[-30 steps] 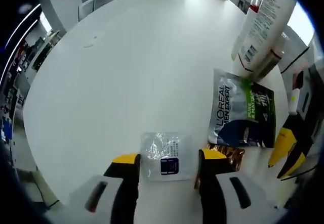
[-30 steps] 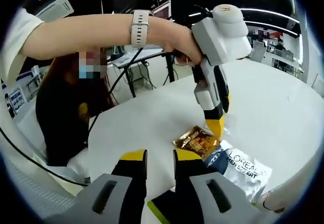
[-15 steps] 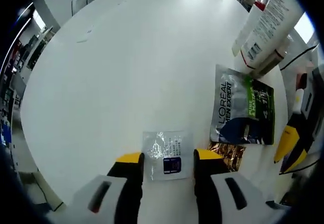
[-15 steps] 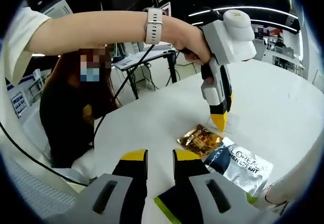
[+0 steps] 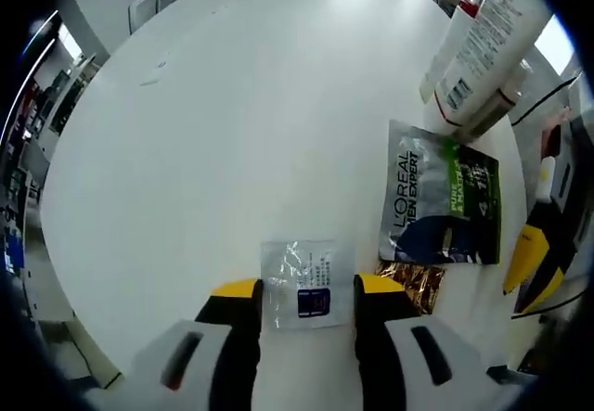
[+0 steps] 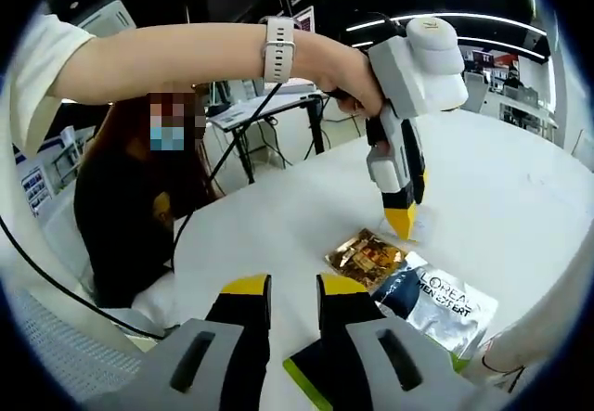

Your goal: Arrange the skincare products in the storage area until every visible bottle or jar stands upright without overlapping.

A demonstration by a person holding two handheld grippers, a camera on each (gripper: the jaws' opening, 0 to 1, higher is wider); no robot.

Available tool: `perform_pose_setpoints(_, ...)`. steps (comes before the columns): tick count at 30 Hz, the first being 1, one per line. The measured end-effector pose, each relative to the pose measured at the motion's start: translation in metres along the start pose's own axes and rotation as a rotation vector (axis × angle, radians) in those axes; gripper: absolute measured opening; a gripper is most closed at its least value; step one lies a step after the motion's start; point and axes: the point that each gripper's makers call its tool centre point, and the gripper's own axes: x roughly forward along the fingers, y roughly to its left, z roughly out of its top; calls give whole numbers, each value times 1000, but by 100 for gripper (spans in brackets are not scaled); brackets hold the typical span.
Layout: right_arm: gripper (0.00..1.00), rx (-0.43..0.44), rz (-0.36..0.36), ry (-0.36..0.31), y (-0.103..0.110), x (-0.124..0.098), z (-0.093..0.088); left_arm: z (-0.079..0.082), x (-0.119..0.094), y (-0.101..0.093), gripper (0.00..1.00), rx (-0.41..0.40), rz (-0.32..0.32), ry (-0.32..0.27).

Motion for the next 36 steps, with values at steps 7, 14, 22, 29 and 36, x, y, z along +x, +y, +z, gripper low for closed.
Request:
perform_pose_setpoints(7, 20, -4, -16, -4, -3, -3, 2, 0, -10, -8, 39, 29, 13, 4)
perform_pose_setpoints(14, 21, -16, -51, -5, -11, -8, 4, 0, -24, -23, 39, 70, 20, 10)
perform_pose_setpoints(22, 22, -19, -71, -1, -14, -15, 3, -6, -35, -42, 39, 107, 14, 19)
perform_pose_setpoints(29, 22, -25, -83, -1, -16, -23, 4, -13, -35, -68, 39, 127, -10, 16)
perform_pose_setpoints(36, 23, -31, -94, 6, -18, -29, 2, -21, -30, -88, 39, 137, -40, 14)
